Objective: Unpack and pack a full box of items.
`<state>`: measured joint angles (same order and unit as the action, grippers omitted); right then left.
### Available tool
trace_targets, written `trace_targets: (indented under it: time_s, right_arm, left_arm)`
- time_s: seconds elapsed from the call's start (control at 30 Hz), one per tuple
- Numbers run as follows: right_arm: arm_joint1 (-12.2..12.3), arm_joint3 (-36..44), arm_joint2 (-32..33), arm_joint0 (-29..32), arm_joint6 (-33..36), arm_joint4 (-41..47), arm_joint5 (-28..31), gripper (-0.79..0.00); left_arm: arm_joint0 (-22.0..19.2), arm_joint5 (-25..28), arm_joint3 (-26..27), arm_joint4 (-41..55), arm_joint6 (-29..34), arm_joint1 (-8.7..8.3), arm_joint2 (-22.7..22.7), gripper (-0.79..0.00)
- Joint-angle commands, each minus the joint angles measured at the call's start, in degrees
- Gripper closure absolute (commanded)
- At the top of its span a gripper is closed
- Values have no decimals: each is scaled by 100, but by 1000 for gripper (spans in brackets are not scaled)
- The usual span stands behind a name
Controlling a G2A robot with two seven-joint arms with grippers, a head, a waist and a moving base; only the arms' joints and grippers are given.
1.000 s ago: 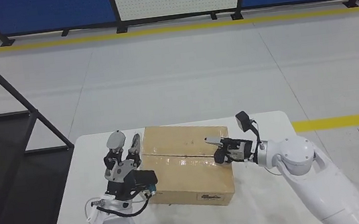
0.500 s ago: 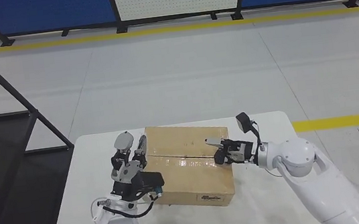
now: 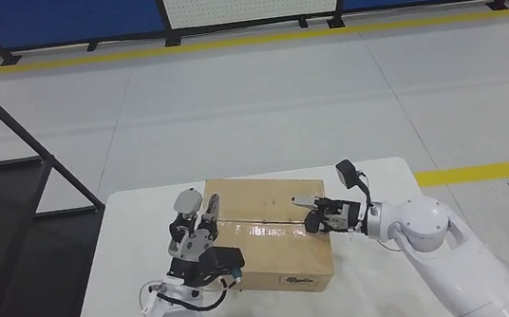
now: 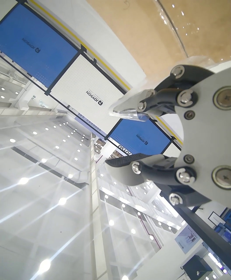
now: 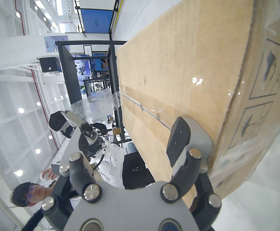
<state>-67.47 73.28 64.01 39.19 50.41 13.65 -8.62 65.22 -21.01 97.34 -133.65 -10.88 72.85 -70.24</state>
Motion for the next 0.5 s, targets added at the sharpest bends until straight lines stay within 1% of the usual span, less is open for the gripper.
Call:
trace_targets:
  time_s: [0.0,0.3,0.47]
  right_arm:
    - [2,-7,-3,0,10,-11,-3,-785]
    - [-3,-45,-25,-24,34,1,-30,-785]
    - [-5,-51,-38,-38,38,-5,-33,-785]
  left_arm:
    - [-13,3,-24,-14,8,12,10,-428]
    - [-37,51,-32,-130,-32,56,93,-425]
    - [-24,19,-51,-340,-41,75,135,-443]
